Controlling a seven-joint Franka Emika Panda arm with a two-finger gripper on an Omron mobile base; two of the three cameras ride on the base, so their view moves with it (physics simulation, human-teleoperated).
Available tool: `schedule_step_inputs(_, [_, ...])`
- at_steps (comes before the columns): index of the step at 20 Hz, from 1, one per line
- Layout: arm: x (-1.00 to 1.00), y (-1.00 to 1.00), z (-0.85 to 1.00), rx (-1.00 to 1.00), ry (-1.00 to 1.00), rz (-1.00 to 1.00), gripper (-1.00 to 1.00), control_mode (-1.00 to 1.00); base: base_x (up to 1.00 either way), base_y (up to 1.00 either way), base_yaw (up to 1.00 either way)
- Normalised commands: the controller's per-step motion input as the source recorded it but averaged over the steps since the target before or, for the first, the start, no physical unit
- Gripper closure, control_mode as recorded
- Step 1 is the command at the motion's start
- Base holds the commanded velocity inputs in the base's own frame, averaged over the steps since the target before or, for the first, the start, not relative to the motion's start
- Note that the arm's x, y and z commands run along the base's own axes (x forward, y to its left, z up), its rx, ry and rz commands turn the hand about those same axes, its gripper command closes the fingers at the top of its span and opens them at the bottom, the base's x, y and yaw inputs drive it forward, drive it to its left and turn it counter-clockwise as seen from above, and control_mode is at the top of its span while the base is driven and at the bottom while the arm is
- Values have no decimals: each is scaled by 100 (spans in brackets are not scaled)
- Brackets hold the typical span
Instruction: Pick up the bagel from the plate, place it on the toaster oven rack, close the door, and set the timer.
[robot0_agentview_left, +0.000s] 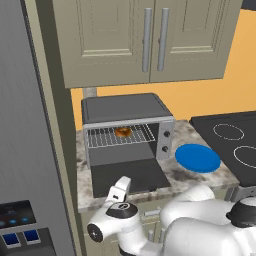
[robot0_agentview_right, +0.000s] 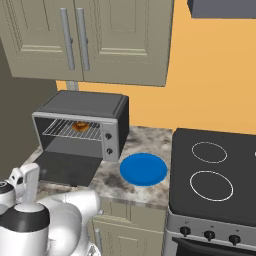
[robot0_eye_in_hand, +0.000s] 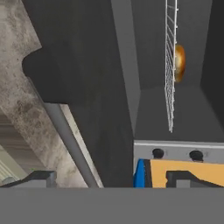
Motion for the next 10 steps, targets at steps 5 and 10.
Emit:
schedule_step_inputs(5, [26,17,-17,-5,-4,0,-100,-100,0,0,0])
schedule_step_inputs(10, [25,20,-33,-5,-9,0,-100,-100,0,0,0])
